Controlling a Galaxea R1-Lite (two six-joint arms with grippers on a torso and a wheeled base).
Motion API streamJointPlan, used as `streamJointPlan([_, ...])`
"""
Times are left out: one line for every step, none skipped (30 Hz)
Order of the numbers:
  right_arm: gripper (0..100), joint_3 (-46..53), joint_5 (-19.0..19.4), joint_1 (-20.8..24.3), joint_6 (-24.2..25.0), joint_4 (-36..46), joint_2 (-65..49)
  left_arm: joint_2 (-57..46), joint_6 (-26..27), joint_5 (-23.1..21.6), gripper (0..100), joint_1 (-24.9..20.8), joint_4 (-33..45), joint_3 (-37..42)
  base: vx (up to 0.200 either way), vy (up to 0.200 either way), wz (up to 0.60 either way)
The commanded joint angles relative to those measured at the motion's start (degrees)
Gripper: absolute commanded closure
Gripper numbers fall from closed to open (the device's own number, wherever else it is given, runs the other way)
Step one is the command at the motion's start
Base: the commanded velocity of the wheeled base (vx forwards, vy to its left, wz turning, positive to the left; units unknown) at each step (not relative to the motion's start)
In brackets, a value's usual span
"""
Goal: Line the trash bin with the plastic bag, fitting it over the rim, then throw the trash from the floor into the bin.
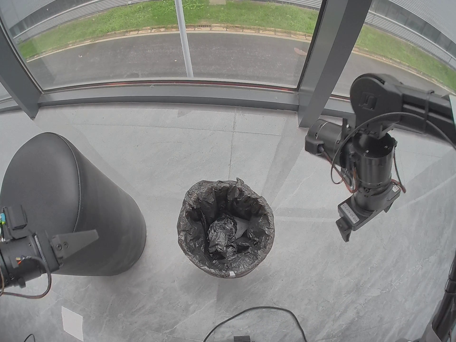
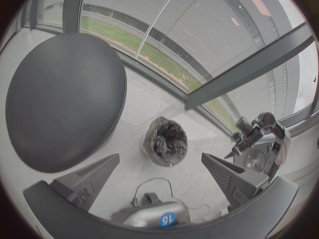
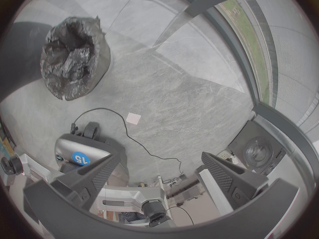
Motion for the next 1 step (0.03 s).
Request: streamJointPlan([0, -0.01, 0.87, -2.40, 3.02, 1.18, -16.81, -20.60, 2.30, -0.32, 0, -6.26, 27.96, -11.87, 0.000, 0.000, 0.00])
